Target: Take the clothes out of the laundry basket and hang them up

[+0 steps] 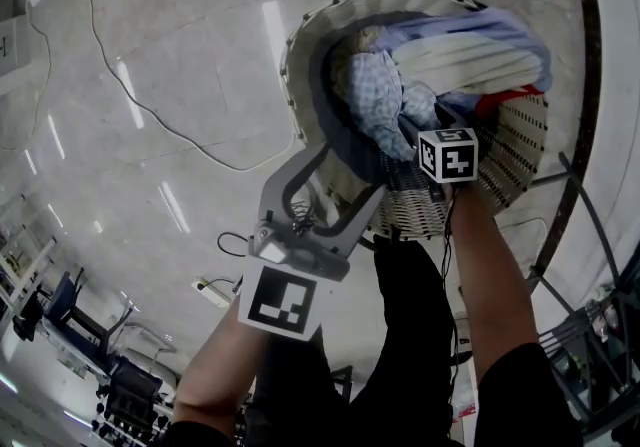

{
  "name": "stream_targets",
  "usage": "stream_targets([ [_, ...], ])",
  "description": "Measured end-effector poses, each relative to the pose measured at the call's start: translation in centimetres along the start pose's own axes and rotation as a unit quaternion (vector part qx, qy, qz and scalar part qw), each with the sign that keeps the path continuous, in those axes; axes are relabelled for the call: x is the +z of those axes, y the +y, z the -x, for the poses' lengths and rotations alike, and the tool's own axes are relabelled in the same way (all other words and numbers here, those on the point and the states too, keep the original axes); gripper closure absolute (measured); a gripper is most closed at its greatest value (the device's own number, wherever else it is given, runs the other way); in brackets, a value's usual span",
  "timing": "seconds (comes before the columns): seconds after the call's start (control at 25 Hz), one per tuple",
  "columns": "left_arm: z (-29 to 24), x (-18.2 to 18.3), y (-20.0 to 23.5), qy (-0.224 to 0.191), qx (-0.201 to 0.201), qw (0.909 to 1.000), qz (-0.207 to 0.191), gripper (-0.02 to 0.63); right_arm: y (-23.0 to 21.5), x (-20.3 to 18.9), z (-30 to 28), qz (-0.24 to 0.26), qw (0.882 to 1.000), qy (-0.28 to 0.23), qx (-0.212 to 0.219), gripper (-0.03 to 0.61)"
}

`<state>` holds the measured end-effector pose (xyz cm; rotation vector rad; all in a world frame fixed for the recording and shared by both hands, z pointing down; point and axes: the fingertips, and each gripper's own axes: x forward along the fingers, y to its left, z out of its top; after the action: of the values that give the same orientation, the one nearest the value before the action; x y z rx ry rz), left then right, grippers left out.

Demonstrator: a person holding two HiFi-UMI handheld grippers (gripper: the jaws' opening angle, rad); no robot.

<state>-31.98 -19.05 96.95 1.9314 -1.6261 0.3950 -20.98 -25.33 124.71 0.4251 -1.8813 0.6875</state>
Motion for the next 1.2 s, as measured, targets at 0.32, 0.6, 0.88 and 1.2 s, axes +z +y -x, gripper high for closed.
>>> stream_targets([
  [0.32,0.0,-0.9,0.5,0.002,0.002,1.0000,0.000,0.344,-1.7,-2.8,-2.0,-0.004,0.998,0.049,-0.033,0.402],
  [0.6,1.1,-0.6,0.2,-0.004,0.004,1.0000,0.001,0.344,-0.6,-1.5,0.2,-0.046,0.999,0.021,-0.013,0.554],
  [0.88,3.3,2.0,-1.1,-0.017,0.001,0.9998,-0.007,0.344,1.2,1.8,5.3,-0.083,0.996,-0.028,0.009,0.557],
  [1.2,7.7,6.5,-3.7,-0.025,-0.003,0.9996,-0.012,0.348,4.6,5.8,14.4,-0.086,0.992,-0.080,0.042,0.558],
])
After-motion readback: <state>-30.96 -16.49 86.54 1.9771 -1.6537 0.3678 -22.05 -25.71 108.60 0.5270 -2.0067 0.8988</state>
